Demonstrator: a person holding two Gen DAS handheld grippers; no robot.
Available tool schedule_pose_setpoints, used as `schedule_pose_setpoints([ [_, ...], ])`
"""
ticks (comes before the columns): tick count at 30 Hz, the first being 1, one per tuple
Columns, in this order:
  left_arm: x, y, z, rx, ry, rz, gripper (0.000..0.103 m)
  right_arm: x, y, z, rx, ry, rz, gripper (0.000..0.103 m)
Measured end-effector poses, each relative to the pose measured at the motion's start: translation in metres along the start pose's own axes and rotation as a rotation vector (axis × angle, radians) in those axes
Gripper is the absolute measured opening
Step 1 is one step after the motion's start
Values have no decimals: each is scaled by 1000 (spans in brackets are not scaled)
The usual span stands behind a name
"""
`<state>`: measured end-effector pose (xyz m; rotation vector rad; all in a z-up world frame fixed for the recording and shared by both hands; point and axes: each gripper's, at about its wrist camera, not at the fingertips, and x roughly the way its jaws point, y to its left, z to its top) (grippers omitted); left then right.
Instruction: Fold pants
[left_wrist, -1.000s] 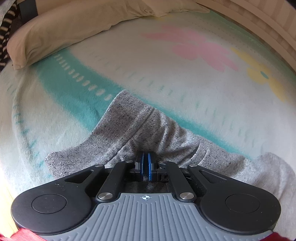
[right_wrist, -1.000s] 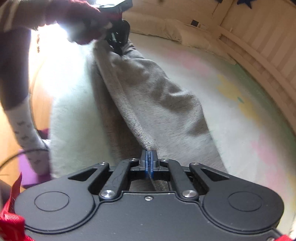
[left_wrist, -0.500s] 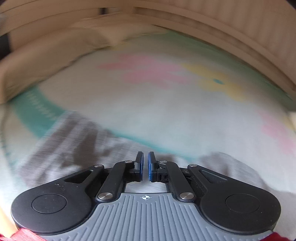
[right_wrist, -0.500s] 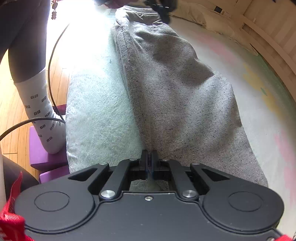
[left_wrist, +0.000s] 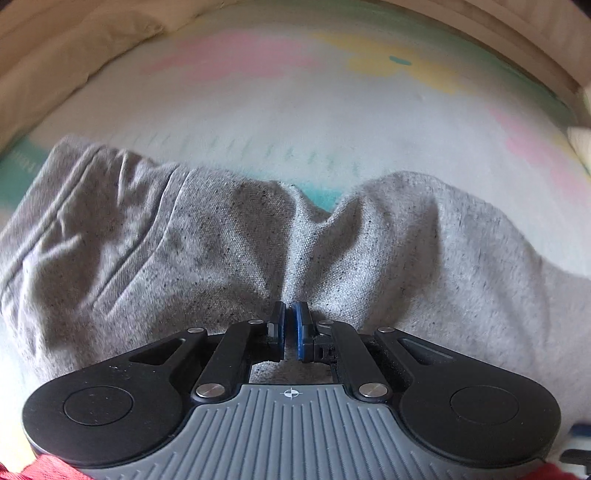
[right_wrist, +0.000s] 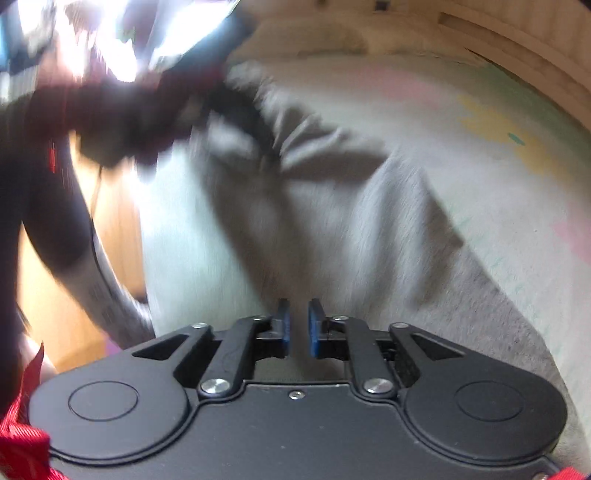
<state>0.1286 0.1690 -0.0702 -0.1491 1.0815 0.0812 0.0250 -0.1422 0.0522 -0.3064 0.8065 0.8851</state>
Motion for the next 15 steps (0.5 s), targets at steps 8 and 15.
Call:
schedule_pose_setpoints([
  [8,-2,-15,11,47,17,-22,6,22,-75,75,213,-181,13,52],
  [15,0,-24,22,60,13,-40,7,117,-114,114,319,-125,16,52],
])
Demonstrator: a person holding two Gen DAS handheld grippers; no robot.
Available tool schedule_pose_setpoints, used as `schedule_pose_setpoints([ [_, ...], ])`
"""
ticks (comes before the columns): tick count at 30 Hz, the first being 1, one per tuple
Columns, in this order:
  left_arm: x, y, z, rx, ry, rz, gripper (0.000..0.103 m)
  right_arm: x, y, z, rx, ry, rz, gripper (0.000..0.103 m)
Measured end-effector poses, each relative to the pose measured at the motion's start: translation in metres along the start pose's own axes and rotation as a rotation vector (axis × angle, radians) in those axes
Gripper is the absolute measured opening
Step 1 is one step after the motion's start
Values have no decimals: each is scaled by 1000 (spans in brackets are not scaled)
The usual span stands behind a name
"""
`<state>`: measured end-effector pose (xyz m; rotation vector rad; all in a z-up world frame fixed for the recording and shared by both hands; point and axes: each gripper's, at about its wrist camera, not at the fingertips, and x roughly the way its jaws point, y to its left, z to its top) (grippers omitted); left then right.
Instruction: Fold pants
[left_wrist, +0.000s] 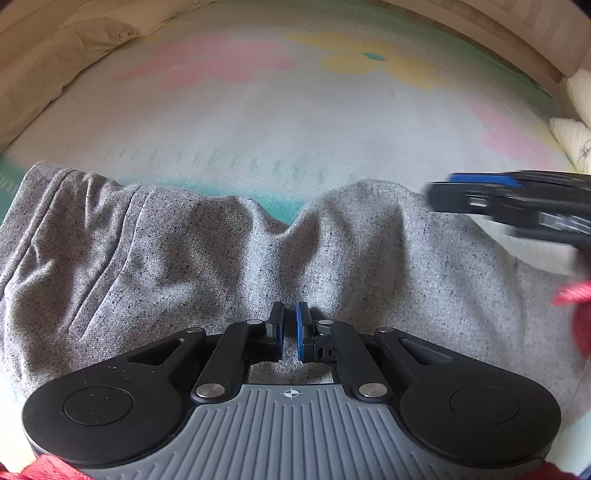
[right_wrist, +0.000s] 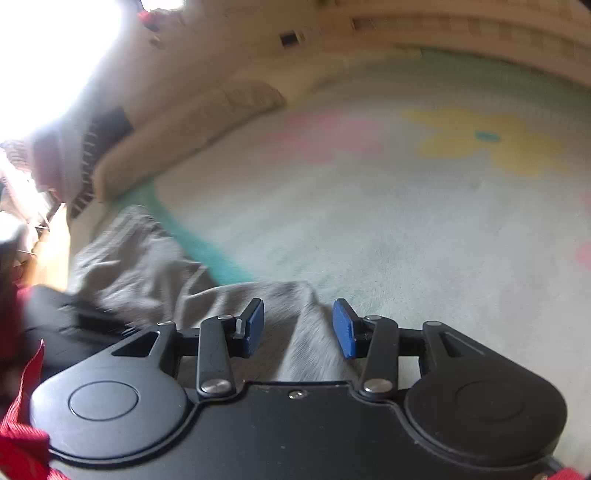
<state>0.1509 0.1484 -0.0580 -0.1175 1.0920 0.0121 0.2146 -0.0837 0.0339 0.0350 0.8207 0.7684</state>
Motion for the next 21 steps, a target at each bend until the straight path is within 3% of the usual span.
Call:
schedule_pose_setpoints([
  [4,5,3,8,-1,3,4,6,30,-11,-2,44,74,34,47],
  [5,5,3,9,2,-4,11,7,30,-10,-4,53,77,69,22],
  [6,5,4,9,5,-17,18,7,25,-7,-7,49,72,87,11],
  [11,-11,11,30,-42,-175,62,7,-12,33,-35,-143,-12,91,11],
  [13,-11,15,38,-71,-202,90,7,-22,54,-54,-258,-17,77,11],
  [17,4,23,49,-119,-168,114,7,-23,92,-89,-500,12,34,11],
  [21,17,21,46,-102,-141,138,7,-18,105,-104,-566,27,34,19],
])
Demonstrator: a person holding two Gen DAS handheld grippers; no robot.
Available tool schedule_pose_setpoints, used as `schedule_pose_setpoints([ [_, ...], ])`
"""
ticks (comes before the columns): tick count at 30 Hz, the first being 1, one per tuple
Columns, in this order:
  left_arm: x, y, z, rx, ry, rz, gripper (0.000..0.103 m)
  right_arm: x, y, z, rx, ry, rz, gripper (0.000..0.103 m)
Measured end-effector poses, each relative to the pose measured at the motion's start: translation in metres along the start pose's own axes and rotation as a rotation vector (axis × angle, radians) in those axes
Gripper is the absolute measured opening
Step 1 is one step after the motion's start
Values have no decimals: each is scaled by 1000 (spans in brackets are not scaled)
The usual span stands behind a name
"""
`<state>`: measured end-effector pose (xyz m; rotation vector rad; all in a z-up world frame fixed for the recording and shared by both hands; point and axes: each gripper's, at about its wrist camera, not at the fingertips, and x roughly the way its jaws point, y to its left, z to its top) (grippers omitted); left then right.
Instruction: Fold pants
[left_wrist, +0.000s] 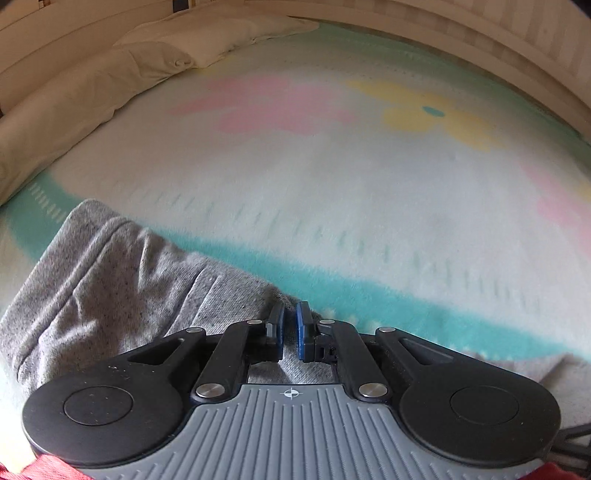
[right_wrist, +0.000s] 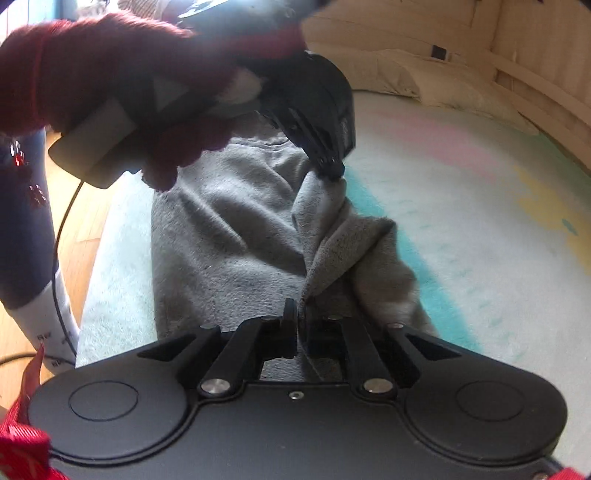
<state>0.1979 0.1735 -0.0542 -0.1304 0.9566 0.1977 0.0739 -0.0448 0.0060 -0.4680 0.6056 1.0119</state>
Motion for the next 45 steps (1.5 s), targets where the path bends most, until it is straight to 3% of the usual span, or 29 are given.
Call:
schedule_pose_setpoints([
  [1,0,-3,0,8,-3,5,7,0,-2,1,13,-4,-9,21],
  [3,-3,-2,-7,15,-8,9,7,0,-11,5,65,-12,0,38],
  [6,-5,-2,-4,0,-13,7,7,1,-27,16,137,-35,18,53],
  [8,-9,2,-3,-17,-25,5,7,4,-35,24,166,-36,32,56],
  [12,-25,19,-1,-63,-86,25,8,17,-49,34,238,-46,62,56],
  [15,-29,39,3,-120,-117,95,7,24,-61,37,313,-72,75,56],
  [18,-24,61,3,-196,-80,122,7,28,-77,39,388,-110,71,56],
  [21,-16,83,0,-272,-33,132,7,34,-93,38,474,-116,120,58],
  [25,-17,92,-3,-290,-22,150,7,40,-104,32,571,-136,174,57],
  [26,-17,93,-3,-285,-21,152,7,39,-108,30,597,-144,182,54],
  [27,-16,92,-4,-281,-19,155,7,39,-112,26,624,-152,188,43],
  [28,-15,91,-5,-274,-17,162,7,39,-116,23,653,-157,197,31],
  [29,-13,90,-5,-266,-14,172,8,41,-120,20,680,-159,203,10],
  [32,-10,90,-8,-242,-4,223,7,36,-136,16,750,-205,97,8],
  [34,-8,95,-10,-247,5,224,7,38,-155,11,836,-215,82,6],
  [42,-10,99,-14,-226,13,260,3,71,-156,10,831,-85,-47,8],
  [43,-12,102,-15,-231,12,267,3,67,-157,9,842,-104,-58,13],
  [44,-14,105,-16,-237,11,272,3,59,-160,7,858,-129,-75,30],
  [45,-16,108,-17,-244,12,268,3,50,-162,6,874,-149,-111,40],
])
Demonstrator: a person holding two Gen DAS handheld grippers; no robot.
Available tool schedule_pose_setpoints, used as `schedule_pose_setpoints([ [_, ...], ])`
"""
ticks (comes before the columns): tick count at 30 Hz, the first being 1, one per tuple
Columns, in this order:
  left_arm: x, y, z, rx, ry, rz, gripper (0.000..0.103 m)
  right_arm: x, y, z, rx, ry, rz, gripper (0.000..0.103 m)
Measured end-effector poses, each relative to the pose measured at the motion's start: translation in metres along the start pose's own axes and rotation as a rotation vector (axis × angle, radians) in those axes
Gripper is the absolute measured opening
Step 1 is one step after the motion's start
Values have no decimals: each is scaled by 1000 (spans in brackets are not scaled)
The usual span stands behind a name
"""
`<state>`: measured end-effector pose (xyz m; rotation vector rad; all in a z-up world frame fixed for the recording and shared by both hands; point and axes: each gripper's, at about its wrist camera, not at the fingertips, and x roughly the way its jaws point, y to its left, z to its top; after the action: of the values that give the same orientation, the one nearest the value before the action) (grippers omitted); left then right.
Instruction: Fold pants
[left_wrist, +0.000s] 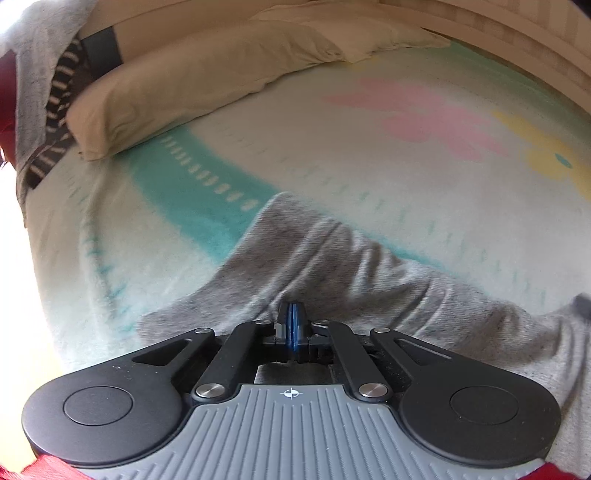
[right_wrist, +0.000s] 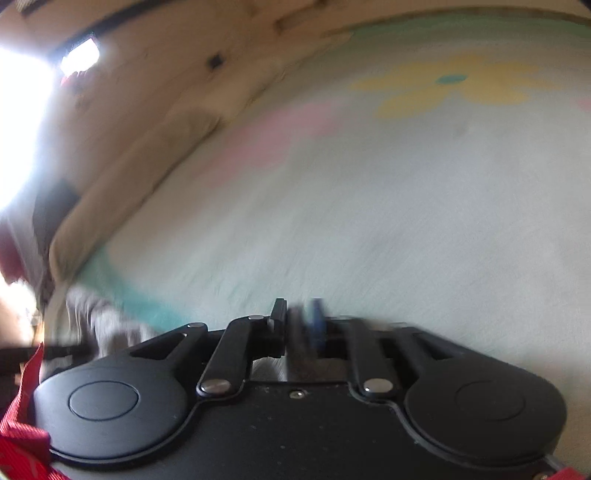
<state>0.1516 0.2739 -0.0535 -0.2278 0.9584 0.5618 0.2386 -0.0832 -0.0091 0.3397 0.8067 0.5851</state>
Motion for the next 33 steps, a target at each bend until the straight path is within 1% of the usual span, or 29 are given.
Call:
schedule_pose_setpoints([
  [1,-1,5,0,-13,5,-11,3,-9,-3,4,6,-29,-13,43],
  [2,-3,7,-1,-16,7,-16,3,-17,-6,7,7,-48,-25,44],
  [4,-3,9,-1,-14,6,-6,3,-33,-8,12,-15,-49,-27,43],
  [6,-7,12,-1,-12,-2,6,3,-47,-1,11,-85,-36,-21,33],
  [8,-10,18,-1,-16,-12,23,3,-59,16,6,-188,-23,-40,30],
  [9,-11,19,-3,-12,-17,44,3,-65,24,1,-238,-23,-47,28],
  [11,-10,19,-9,47,-38,138,3,-71,40,-11,-322,-23,-55,23],
  [12,-8,21,-10,54,-36,145,3,-76,43,-17,-351,-18,-55,23],
  [13,-7,25,-10,44,-27,141,3,-78,51,-23,-371,-4,-42,23],
  [15,-8,33,-7,3,-22,131,3,-74,72,-41,-404,31,11,23],
  [16,-12,36,-4,-18,-35,130,3,-75,81,-50,-430,44,30,23],
  [18,-25,35,2,-37,-90,120,3,-79,97,-71,-467,63,65,23],
  [20,-37,26,6,-26,-141,87,3,-77,110,-91,-487,114,114,23],
  [21,-40,20,7,-16,-157,57,3,-75,115,-103,-506,144,119,23],
  [23,-45,4,6,19,-165,-1,3,-67,127,-125,-561,214,127,23],
  [24,-48,-3,4,38,-162,-30,3,-68,131,-131,-582,215,125,23],
  [25,-49,-12,3,63,-152,-82,3,-73,133,-134,-586,205,129,23],
  [27,-52,-29,-2,104,-140,-151,3,-85,129,-126,-544,188,148,23],
  [28,-53,-39,-5,132,-135,-170,3,-94,126,-120,-527,167,143,23],
  [31,-56,-65,-15,197,-116,-245,3,-120,109,-100,-529,104,92,24],
  [33,-56,-82,-21,228,-93,-294,3,-133,91,-84,-531,87,31,24],
])
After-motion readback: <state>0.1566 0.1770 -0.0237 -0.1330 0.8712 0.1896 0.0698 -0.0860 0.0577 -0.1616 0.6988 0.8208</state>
